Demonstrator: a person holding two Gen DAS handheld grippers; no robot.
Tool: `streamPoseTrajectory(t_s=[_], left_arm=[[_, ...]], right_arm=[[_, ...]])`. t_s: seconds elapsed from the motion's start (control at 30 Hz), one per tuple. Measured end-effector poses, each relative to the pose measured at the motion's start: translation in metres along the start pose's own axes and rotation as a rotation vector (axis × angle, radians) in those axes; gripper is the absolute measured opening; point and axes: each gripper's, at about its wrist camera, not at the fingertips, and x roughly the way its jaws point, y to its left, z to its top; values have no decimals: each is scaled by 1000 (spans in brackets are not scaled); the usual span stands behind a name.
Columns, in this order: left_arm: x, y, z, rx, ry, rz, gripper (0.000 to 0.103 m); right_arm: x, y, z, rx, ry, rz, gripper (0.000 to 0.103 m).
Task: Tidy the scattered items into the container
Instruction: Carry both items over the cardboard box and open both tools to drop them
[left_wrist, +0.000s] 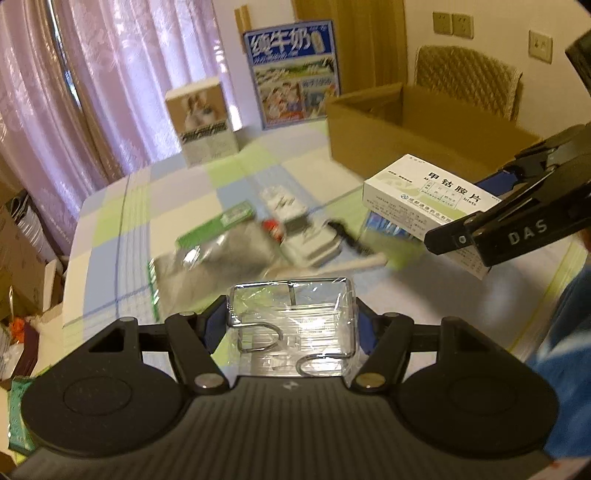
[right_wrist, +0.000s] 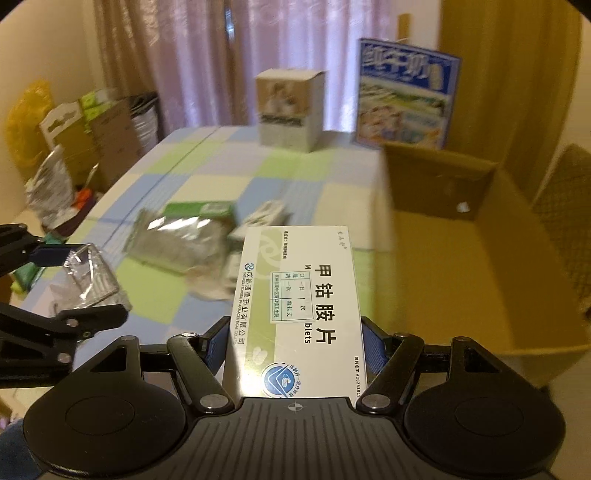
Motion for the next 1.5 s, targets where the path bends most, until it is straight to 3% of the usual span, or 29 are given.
streamPoseTrajectory(t_s=[0.33, 0.7, 1.13, 1.2, 1.5], left_arm=[[15, -77, 85, 23, -78, -105, 64], [58, -136, 150, 30, -110, -203, 64], [98, -161, 169, 28, -90, -280, 68], [99, -161, 170, 31, -100, -273, 77], [81, -145, 161, 33, -116, -221, 77]], right_arm=[[-23, -100, 14, 78, -31, -116, 68], [-15, -182, 20, 174, -25, -145, 68], [3, -203, 16, 195, -3, -134, 68], [5, -203, 17, 194, -2, -134, 68], [6, -193, 21, 191, -4, -107, 68]])
